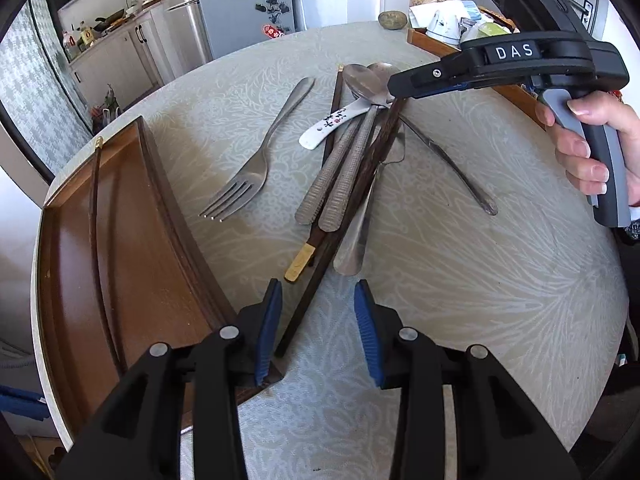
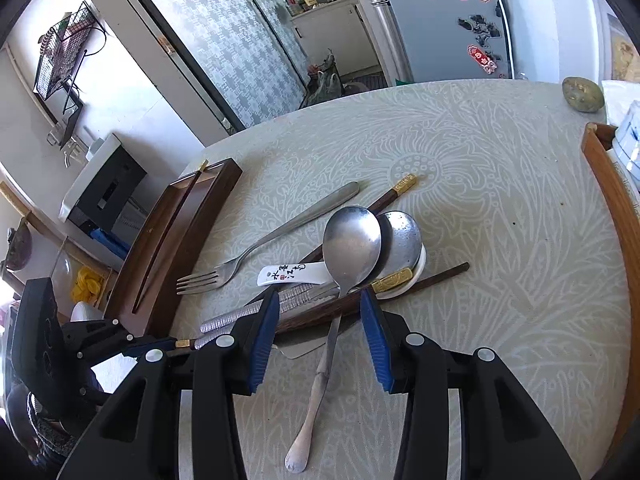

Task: Organize utensils

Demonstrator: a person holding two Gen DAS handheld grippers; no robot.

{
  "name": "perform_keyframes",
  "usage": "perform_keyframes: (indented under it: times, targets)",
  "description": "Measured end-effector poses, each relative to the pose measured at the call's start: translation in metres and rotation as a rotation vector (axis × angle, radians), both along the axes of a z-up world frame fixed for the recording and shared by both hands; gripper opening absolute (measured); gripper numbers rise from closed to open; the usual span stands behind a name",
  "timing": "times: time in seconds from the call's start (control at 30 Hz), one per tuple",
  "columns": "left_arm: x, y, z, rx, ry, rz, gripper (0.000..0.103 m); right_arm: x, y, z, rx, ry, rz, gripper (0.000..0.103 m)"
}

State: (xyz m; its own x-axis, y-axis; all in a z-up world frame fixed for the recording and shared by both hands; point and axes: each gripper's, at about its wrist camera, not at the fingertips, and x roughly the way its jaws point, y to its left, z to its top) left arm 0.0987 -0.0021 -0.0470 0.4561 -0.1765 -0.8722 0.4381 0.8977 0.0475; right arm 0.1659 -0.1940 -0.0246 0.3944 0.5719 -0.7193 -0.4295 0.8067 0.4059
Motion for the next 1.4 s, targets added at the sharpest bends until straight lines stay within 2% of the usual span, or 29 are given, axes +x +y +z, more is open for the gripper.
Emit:
perform_keyframes:
  times: [0.07,0.17,0.23,0.27,0.43,0.5,0.67,0.87,1.2,1.23,1.3,1.4]
  targets:
    - [0.002,0.0,0.0,0.0,0.008,-0.002,0.04,0.001,0.0,-0.001,0.004,0.001,0.0,0.043]
    - [-0.001,-0.003,-0.001,-0.022,0.017,-0.02,0.022,0.001,0.0,-0.002,0.008,0.005,0.004,0.043]
    - [-0.003,-0.009,-0.002,-0.009,0.002,-0.02,0.018,-0.001,0.0,-0.003,0.01,0.006,0.007,0.043]
    - [-0.004,-0.011,-0.003,-0.024,0.004,-0.025,0.009,0.0,-0.001,-0.003,0.012,0.008,0.007,0.043]
    - [-0.014,-0.014,-0.004,-0.017,-0.054,0.019,0.006,-0.002,-0.004,-0.006,0.007,0.017,-0.004,0.043]
    - [-0.018,-0.012,-0.002,-0.038,-0.074,0.04,0.005,0.0,-0.007,-0.009,0.013,0.032,-0.019,0.043]
    - [-0.03,-0.007,0.014,-0.092,-0.119,0.067,0.005,0.006,-0.006,-0.012,0.066,0.072,-0.038,0.043]
    - [-0.041,-0.018,0.028,-0.139,-0.151,0.046,0.005,0.005,0.01,-0.012,0.152,0.112,-0.018,0.043]
    - [-0.05,-0.029,0.027,-0.155,-0.166,0.033,0.006,0.006,0.033,-0.02,0.103,0.141,-0.049,0.043]
    - [-0.05,-0.028,0.026,-0.159,-0.164,0.035,0.006,0.007,0.035,-0.021,0.102,0.143,-0.054,0.04]
    - [-0.053,-0.028,0.025,-0.166,-0.164,0.037,0.006,0.007,0.039,-0.025,0.083,0.143,-0.072,0.023]
    - [-0.056,-0.03,0.021,-0.151,-0.171,0.037,0.006,0.005,0.041,-0.025,0.089,0.13,-0.084,0.02]
